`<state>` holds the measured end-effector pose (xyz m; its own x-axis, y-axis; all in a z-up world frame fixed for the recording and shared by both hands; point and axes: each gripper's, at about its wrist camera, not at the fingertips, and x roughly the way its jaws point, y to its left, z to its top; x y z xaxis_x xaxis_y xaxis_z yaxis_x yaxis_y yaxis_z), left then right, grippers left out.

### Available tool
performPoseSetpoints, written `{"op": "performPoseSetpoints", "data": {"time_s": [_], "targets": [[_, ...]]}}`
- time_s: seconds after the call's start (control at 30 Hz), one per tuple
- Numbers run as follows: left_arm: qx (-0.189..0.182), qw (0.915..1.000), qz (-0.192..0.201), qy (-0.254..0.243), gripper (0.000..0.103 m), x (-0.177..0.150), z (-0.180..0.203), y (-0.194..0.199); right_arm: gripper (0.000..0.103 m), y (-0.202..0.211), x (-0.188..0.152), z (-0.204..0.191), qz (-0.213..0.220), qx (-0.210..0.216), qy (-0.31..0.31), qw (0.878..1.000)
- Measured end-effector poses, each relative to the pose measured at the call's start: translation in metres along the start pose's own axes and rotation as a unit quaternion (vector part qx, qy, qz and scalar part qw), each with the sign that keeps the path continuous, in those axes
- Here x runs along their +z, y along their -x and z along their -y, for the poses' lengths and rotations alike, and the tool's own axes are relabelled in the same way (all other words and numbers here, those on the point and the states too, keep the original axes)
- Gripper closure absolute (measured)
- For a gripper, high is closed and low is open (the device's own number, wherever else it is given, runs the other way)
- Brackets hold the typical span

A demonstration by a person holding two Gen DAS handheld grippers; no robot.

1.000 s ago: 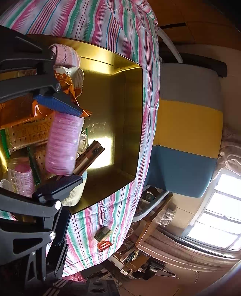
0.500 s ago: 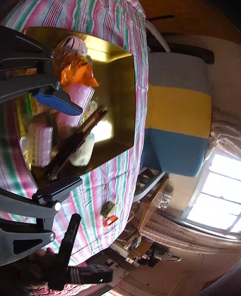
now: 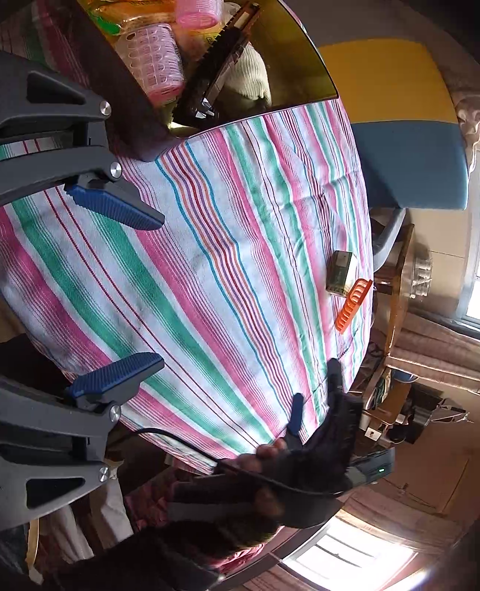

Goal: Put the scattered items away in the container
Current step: 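Withdraw both tools from the tray toward orange rack and green box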

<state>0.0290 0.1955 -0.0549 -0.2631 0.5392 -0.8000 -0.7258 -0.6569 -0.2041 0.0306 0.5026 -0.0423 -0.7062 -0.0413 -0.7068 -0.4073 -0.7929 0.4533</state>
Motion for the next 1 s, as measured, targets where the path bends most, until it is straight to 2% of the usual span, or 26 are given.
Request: {"op": "performPoseSetpoints", "data": {"time_s": [0.23,0.4,0.53,0.6,0.77,0.83,0.9,0.93,1.0], "targets": [[-0.001,0.9995,-0.028,0.015,0.033,0.000,-0.006,-0.020,0.010,-0.043,0.111,-0.039,0.020,-0.016,0.062,0.998],[-0.006,0.9990,-0.037,0.024,0.033,0.000,-0.012,-0.029,0.010,-0.099,0.156,-0.067,-0.026,-0.023,0.114,0.993],[-0.008,0.9990,-0.037,0.025,0.033,0.001,-0.013,-0.031,0.010,-0.144,0.158,-0.070,-0.094,-0.023,0.128,0.987],[-0.012,0.9989,-0.035,0.028,0.032,0.001,-0.014,-0.032,0.010,-0.147,0.148,-0.065,-0.118,-0.025,0.136,0.983],[-0.021,0.9988,-0.030,0.034,0.028,0.001,-0.015,-0.032,0.010,-0.123,0.104,-0.050,-0.182,-0.004,0.162,0.970],[-0.021,0.9989,-0.027,0.033,0.028,0.000,-0.015,-0.031,0.010,-0.115,0.080,-0.045,-0.224,-0.008,0.180,0.958],[-0.024,0.9988,-0.026,0.035,0.028,0.000,-0.015,-0.031,0.010,-0.101,0.062,-0.044,-0.244,-0.011,0.203,0.948],[-0.027,0.9986,-0.025,0.037,0.028,-0.001,-0.016,-0.030,0.010,-0.094,0.055,-0.043,-0.250,-0.010,0.213,0.945],[-0.032,0.9983,-0.025,0.042,0.028,-0.001,-0.018,-0.029,0.010,-0.074,0.054,-0.048,-0.235,0.011,0.219,0.947]]}}
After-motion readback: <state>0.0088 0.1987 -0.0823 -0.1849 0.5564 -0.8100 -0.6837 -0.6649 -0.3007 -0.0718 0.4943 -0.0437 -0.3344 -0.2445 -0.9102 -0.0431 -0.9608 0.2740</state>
